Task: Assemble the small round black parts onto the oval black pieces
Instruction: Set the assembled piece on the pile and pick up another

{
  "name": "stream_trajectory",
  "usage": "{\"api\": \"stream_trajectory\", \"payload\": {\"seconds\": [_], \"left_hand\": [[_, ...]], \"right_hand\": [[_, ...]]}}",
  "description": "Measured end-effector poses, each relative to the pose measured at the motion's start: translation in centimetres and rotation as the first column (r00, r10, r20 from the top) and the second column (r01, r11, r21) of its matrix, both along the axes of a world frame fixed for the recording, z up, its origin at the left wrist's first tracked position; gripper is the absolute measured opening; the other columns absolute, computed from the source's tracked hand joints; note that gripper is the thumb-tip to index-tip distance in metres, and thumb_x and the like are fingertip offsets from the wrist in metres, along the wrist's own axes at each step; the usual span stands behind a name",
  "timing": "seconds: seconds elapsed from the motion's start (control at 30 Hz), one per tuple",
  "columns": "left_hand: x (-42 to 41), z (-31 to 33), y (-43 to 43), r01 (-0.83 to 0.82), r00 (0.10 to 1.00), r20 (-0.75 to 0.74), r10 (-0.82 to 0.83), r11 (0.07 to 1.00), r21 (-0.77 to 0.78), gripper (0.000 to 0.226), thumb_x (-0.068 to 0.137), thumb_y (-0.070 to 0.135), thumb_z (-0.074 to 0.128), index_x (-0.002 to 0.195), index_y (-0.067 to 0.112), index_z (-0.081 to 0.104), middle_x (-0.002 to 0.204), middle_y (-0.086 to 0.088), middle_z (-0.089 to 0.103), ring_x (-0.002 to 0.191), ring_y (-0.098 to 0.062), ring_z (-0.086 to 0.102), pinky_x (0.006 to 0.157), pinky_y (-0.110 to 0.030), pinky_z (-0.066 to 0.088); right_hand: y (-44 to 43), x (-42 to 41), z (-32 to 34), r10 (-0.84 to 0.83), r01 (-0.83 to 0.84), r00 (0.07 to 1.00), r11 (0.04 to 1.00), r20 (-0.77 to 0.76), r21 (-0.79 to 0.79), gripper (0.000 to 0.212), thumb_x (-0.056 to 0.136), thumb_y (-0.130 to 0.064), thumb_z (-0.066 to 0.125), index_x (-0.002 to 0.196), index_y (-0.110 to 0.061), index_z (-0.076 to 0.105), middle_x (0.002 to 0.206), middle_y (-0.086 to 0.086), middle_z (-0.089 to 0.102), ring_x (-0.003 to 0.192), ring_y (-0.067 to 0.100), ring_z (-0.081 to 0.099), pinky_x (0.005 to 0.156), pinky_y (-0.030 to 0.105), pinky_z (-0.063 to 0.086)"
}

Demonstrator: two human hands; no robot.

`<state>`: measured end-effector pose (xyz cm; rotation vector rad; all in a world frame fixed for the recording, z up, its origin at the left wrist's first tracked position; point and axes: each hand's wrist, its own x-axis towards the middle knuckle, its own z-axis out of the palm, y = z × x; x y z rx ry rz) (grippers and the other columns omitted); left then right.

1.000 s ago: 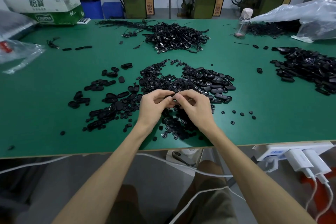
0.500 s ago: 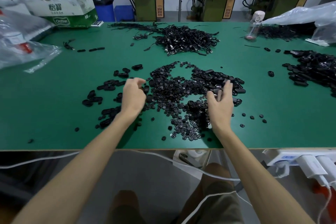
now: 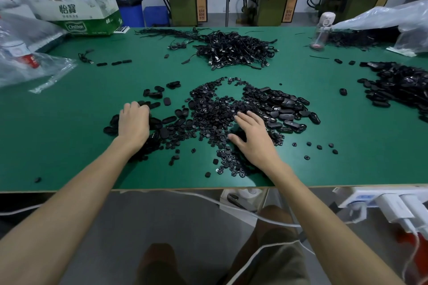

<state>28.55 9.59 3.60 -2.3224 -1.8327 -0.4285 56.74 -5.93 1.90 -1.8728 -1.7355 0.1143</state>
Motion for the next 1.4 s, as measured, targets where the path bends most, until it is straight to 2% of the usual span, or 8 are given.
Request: {"api": "stream_trajectory", "payload": {"seconds": [0.13,0.3,0.43,0.6,0.73,0.87,1.07,1.4], "left_hand": [[0.6,0.1,-0.2,0.021,0.998,0.064,-0.023,0.999,0.031,0.025,0.098,-0.007,0.059,0.121,-0.003,0.065,0.118,-0.024,0.062,0.114,-0.04,0.053,0.101,-0.048,0.045],[3.1,1.6,-2.2,0.186,0.882,0.44,-0.167,0.983,0.002,0.022,0.102,0.005,0.06,0.123,0.005,0.07,0.126,-0.016,0.06,0.114,-0.028,0.062,0.108,-0.037,0.048],[7.0,3.0,-5.3,0.415,0.636,0.717,-0.286,0.91,-0.005,0.014,0.099,0.007,0.064,0.11,0.013,0.071,0.115,-0.006,0.065,0.096,-0.015,0.064,0.081,-0.013,0.05],[11.3,1.8,-8.7,0.582,0.262,0.949,-0.176,0.813,-0.01,0.013,0.1,0.003,0.065,0.112,0.004,0.069,0.101,-0.013,0.073,0.087,-0.022,0.077,0.074,-0.032,0.064],[13.1,0.3,-9.8,0.557,0.085,0.996,-0.005,0.829,-0.043,0.013,0.101,0.007,0.065,0.113,0.007,0.069,0.095,-0.015,0.072,0.074,-0.029,0.077,0.063,-0.034,0.064],[13.5,-0.4,-9.7,0.599,0.096,0.995,0.012,0.798,-0.067,0.022,0.099,0.001,0.065,0.117,0.011,0.072,0.098,-0.014,0.072,0.071,-0.022,0.073,0.061,-0.027,0.06],[13.1,-0.7,-9.5,0.614,0.16,0.987,-0.001,0.783,-0.099,0.039,0.096,-0.01,0.061,0.132,0.005,0.067,0.108,-0.017,0.071,0.079,-0.019,0.073,0.071,-0.028,0.061],[13.2,-1.1,-9.7,0.639,0.158,0.986,-0.056,0.767,-0.059,0.025,0.094,-0.008,0.066,0.111,0.009,0.072,0.088,-0.006,0.077,0.079,-0.02,0.076,0.074,-0.026,0.061]], "right_hand": [[0.2,-0.1,-0.3,0.072,-0.069,0.993,0.997,0.094,-0.034,0.064,0.106,-0.039,0.053,0.161,-0.017,0.031,0.165,-0.003,0.034,0.157,0.021,0.014,0.128,0.036,0.014],[0.2,-0.3,-0.2,0.094,-0.09,0.987,0.995,0.132,-0.035,0.046,0.107,-0.037,0.052,0.15,-0.018,0.053,0.15,-0.001,0.054,0.143,0.022,0.036,0.119,0.034,0.027],[0.1,-0.4,-0.2,0.072,-0.071,0.996,0.997,0.056,-0.007,0.033,0.104,-0.031,0.06,0.133,-0.016,0.064,0.133,0.001,0.06,0.13,0.023,0.038,0.108,0.035,0.036],[-0.1,-0.5,-0.1,0.057,-0.061,0.994,0.997,0.09,0.04,0.021,0.101,-0.021,0.065,0.117,-0.009,0.068,0.116,0.005,0.063,0.116,0.027,0.044,0.1,0.035,0.039],[-0.4,-0.7,0.1,0.041,-0.053,0.989,0.995,0.139,0.087,0.013,0.099,-0.014,0.066,0.108,-0.005,0.068,0.105,0.008,0.065,0.105,0.029,0.047,0.093,0.039,0.042],[-0.5,-0.7,0.2,0.001,-0.019,0.994,0.986,0.11,0.164,0.006,0.1,-0.01,0.065,0.102,-0.005,0.068,0.1,0.008,0.066,0.1,0.03,0.049,0.087,0.038,0.043],[-0.6,-0.4,0.5,-0.028,0.056,0.987,0.983,-0.158,0.176,0.01,0.103,-0.012,0.059,0.107,-0.013,0.068,0.103,-0.001,0.07,0.101,0.02,0.052,0.082,0.029,0.041],[-0.8,0.0,0.8,-0.043,0.135,0.904,0.972,-0.425,0.19,0.004,0.098,-0.014,0.068,0.099,-0.018,0.07,0.091,-0.006,0.072,0.093,0.012,0.066,0.088,0.037,0.054]]}}
